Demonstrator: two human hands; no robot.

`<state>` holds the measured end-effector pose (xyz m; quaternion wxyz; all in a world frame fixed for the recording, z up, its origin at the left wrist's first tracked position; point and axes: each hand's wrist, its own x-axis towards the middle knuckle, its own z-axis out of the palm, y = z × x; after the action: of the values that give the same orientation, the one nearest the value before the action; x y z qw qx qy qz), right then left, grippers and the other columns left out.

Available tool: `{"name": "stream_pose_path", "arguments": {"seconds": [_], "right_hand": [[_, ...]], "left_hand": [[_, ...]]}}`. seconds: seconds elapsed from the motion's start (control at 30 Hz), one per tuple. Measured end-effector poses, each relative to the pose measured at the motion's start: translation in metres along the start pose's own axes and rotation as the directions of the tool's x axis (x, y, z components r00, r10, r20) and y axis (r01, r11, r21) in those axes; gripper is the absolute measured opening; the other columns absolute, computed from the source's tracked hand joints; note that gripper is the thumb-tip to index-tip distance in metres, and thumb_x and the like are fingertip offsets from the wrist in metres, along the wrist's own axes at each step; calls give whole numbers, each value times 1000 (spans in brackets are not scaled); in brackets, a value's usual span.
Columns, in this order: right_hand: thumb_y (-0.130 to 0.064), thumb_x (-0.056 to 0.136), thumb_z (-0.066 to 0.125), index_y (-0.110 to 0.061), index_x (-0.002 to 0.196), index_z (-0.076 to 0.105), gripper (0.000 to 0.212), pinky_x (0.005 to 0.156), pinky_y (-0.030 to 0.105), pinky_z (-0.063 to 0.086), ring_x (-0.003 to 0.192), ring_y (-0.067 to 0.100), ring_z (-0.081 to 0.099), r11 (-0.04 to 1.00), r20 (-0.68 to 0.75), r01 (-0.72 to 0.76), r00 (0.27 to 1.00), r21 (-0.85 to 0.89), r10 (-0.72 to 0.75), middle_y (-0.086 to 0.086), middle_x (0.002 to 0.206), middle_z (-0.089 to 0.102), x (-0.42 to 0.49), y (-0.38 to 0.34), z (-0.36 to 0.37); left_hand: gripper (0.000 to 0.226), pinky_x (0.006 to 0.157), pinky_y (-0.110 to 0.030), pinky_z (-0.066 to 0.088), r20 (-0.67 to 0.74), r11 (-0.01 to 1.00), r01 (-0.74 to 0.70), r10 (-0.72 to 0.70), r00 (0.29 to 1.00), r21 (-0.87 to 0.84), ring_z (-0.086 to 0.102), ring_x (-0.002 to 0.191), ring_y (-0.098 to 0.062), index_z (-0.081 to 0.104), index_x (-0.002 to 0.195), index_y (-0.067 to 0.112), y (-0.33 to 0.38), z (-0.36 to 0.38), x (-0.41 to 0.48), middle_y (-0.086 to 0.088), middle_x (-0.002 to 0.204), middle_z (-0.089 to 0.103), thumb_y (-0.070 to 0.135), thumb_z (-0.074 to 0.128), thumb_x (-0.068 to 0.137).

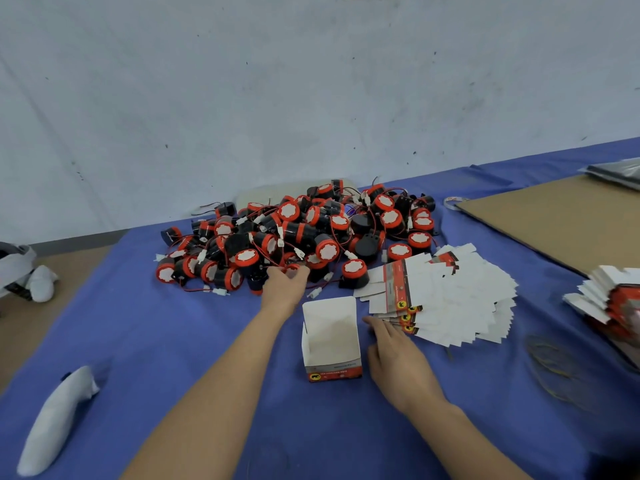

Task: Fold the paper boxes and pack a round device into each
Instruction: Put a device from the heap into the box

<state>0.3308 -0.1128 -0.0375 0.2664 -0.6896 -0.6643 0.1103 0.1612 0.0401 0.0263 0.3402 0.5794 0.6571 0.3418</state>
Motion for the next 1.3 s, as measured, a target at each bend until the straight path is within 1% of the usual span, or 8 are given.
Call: {"name": "stream_pose_path", "arguments": {"seconds": [0.2, 0.47, 0.57, 0.77, 0.93, 1.07, 1.23, 1.3], "right_hand": [[-11, 102, 43, -20, 153, 32, 53, 91, 24, 44, 129, 16, 48, 991, -56, 8, 998, 130, -1, -2, 149, 47, -2, -2, -8], [-40, 103, 38, -40, 142, 40, 39, 94, 14, 43, 119, 9, 49, 871, -473, 267, 880, 413, -45, -16, 128, 47, -11, -46, -43], [-51, 101, 42, -45, 146, 32, 46, 102, 28, 45, 131, 9, 48, 759, -387, 332, 915, 560, -114, -21, 139, 46, -4, -83, -60], [-50, 96, 59, -38, 145, 39, 55, 83, 3, 43, 108, -17, 55, 764, -150, 200, 979, 613, -135, -50, 109, 54, 4, -88, -89], [-27, 93, 69, -33, 138, 44, 52, 87, 8, 43, 106, -4, 57, 902, -58, 294, 955, 317, -291, -27, 119, 58, 0, -81, -107], [-19, 90, 67, -37, 126, 43, 47, 89, 25, 50, 103, 9, 59, 896, -49, 340, 939, 286, -341, -10, 118, 60, -7, -84, -111], [-21, 88, 71, -35, 124, 43, 47, 86, 13, 38, 109, 4, 43, 896, -149, 327, 944, 300, -295, -19, 116, 53, -13, -88, -109], [-24, 90, 71, -31, 132, 40, 53, 90, 24, 44, 111, 10, 48, 898, -94, 324, 946, 297, -310, -14, 119, 53, -14, -93, -107]], "left_hand": [[40, 56, -30, 39, -182, 970, -241, 235, 955, -10, 59, 74, -14, 49, 110, 20, 5, -54, -43, 1, 95, 63, 51, 55, 84], [42, 74, -32, 47, -251, 808, -556, 589, 768, 194, 57, 99, -13, 49, 127, 23, 31, -75, -125, 3, 121, 57, 50, 51, 94], [49, 78, -31, 49, -164, 704, -639, 702, 693, 308, 56, 108, -15, 47, 133, 24, 34, -63, -150, 3, 127, 54, 48, 58, 91], [59, 92, -35, 52, 35, 522, -772, 820, 571, 364, 53, 121, -19, 44, 145, 19, 25, -65, -159, 1, 138, 50, 50, 48, 96], [35, 109, -49, 42, -13, 192, -725, 969, 245, 661, 53, 130, -30, 63, 132, 12, 20, -71, -147, -10, 136, 60, 24, 50, 101], [28, 107, -50, 42, -26, 221, -700, 960, 278, 679, 70, 97, -24, 71, 112, 10, 21, -74, -145, -3, 98, 75, 24, 49, 101], [15, 78, -23, 41, -139, 615, -750, 788, 600, 246, 57, 87, -16, 67, 106, 18, 25, -75, -159, 9, 93, 71, 28, 59, 99], [13, 74, -15, 37, -96, 586, -769, 807, 583, 254, 52, 84, -9, 67, 105, 18, 29, -75, -159, 8, 91, 71, 27, 60, 98]]}}
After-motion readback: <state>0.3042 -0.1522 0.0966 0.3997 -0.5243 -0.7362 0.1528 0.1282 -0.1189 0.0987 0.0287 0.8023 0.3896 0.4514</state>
